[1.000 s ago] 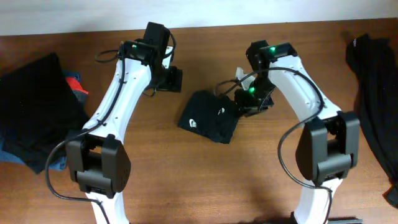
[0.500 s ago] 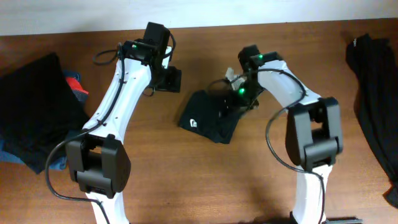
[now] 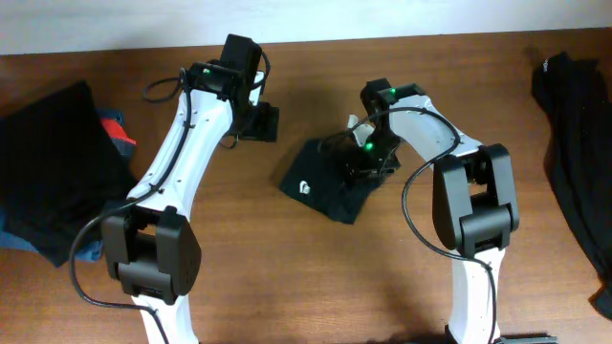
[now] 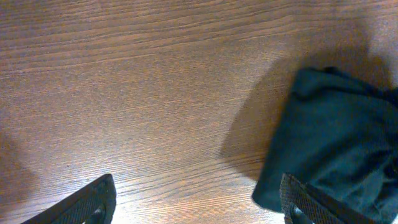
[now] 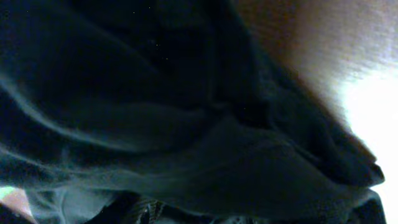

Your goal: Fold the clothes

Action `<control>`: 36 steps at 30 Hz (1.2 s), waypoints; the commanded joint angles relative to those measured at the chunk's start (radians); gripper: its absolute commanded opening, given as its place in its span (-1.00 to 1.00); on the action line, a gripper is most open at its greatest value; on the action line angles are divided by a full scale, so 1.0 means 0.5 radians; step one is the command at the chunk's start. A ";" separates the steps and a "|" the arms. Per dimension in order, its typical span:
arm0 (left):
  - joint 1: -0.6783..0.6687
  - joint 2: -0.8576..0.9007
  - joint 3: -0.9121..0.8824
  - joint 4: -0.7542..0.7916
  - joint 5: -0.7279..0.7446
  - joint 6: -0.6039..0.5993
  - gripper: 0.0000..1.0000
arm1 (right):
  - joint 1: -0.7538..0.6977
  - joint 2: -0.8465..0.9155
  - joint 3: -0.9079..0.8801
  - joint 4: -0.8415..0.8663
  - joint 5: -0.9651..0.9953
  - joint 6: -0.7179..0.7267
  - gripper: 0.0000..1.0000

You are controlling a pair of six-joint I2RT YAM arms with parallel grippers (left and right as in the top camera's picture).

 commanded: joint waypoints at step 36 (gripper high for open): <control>0.019 0.014 0.012 0.000 -0.080 0.064 0.74 | -0.011 -0.223 -0.477 0.069 -0.860 -0.195 -0.81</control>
